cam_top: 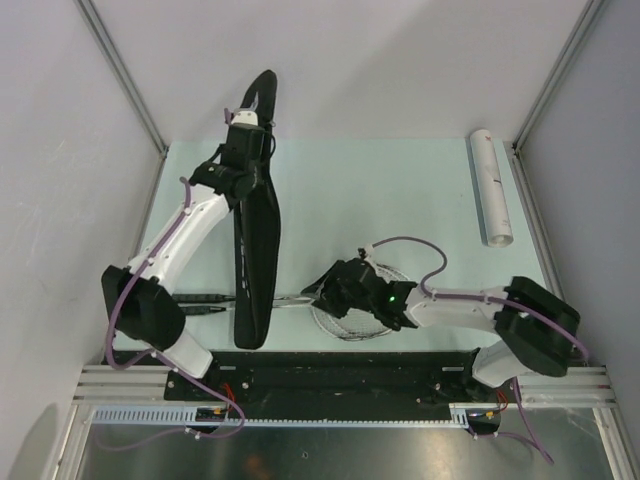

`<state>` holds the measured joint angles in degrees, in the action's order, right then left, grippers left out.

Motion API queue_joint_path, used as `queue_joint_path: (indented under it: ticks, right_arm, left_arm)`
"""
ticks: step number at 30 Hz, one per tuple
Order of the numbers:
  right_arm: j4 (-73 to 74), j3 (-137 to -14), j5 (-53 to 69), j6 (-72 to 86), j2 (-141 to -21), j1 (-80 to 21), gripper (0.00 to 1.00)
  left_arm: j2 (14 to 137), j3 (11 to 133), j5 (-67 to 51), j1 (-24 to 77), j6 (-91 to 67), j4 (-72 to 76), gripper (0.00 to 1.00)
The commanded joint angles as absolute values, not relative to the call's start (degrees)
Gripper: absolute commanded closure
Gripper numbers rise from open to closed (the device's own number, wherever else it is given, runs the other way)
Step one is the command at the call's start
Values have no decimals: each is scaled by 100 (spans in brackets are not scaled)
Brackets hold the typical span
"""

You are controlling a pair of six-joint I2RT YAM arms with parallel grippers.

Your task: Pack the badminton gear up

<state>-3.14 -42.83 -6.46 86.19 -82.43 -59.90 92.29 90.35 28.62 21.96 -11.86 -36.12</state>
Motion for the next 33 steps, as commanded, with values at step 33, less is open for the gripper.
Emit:
queue_joint_path:
  ticks: [33]
  right_arm:
    - [-449, -5897, -2724, 12436, -11294, -7172, 61]
  left_arm:
    - [8095, 8587, 3683, 2180, -1063, -3120, 100]
